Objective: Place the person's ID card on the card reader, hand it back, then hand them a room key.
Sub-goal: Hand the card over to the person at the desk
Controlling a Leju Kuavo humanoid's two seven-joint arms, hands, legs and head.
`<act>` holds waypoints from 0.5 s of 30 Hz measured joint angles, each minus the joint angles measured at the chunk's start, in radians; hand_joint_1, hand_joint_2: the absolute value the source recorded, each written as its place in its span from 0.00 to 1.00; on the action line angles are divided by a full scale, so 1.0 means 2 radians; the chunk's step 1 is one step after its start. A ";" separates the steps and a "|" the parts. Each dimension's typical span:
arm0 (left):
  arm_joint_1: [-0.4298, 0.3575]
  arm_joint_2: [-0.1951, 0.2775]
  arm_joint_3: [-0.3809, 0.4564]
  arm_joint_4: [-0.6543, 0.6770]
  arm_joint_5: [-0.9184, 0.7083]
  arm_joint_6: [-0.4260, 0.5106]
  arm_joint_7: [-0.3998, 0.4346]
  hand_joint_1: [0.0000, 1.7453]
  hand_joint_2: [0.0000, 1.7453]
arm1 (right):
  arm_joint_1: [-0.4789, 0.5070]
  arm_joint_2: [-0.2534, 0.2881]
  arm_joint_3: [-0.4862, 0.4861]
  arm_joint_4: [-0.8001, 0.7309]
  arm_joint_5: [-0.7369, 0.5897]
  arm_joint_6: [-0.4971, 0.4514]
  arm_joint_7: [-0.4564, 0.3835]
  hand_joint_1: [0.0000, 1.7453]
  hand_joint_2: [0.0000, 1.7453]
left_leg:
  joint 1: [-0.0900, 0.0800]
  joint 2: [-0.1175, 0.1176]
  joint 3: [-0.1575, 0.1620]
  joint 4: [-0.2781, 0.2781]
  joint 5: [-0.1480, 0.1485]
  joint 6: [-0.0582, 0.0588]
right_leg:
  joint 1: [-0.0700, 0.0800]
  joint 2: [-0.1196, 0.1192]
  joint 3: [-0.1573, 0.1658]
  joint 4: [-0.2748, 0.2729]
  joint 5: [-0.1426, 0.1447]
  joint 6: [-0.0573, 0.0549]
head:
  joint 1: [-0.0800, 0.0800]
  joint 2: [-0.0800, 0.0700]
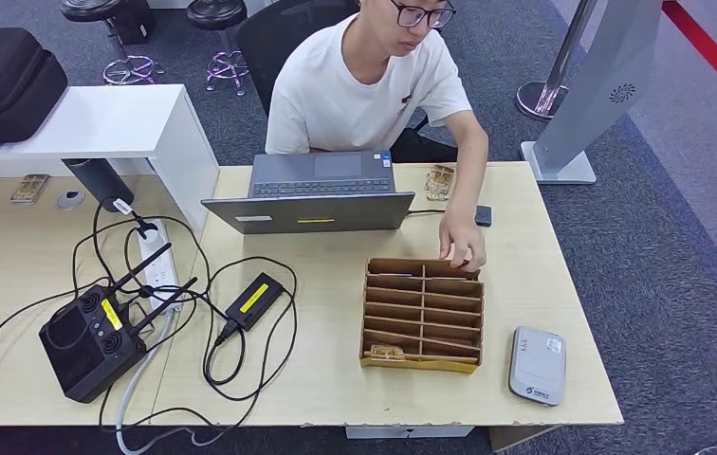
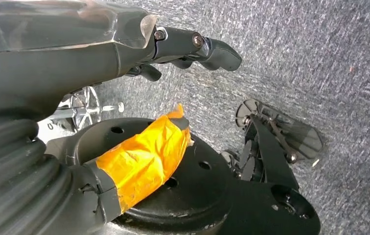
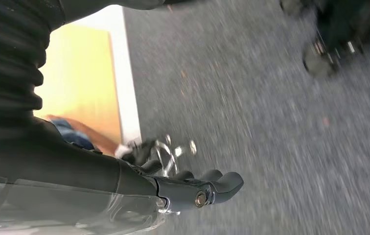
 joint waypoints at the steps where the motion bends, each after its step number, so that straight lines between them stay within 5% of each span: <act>1: 0.000 0.000 0.000 0.000 0.001 0.008 -0.003 0.00 1.00 | 0.000 0.000 0.001 0.000 0.000 -0.021 -0.005 0.00 1.00 | 0.000 0.000 0.000 0.000 0.000 0.000 | 0.000 0.000 0.000 0.000 0.000 0.000 | 0.000 0.000; 7: 0.010 0.005 0.005 0.010 0.001 0.089 -0.085 0.00 1.00 | -0.001 -0.003 0.004 -0.003 -0.007 -0.183 -0.023 0.00 1.00 | 0.000 0.000 0.000 0.000 0.000 0.000 | 0.000 0.000 0.000 0.000 0.000 0.000 | 0.000 0.000; 15: 0.034 0.021 0.008 0.018 0.001 0.095 -0.107 0.00 1.00 | -0.002 -0.010 0.005 -0.004 -0.009 -0.196 -0.016 0.00 1.00 | 0.000 0.000 0.000 0.000 0.000 0.000 | 0.000 0.000 0.000 0.000 0.000 0.000 | 0.000 0.000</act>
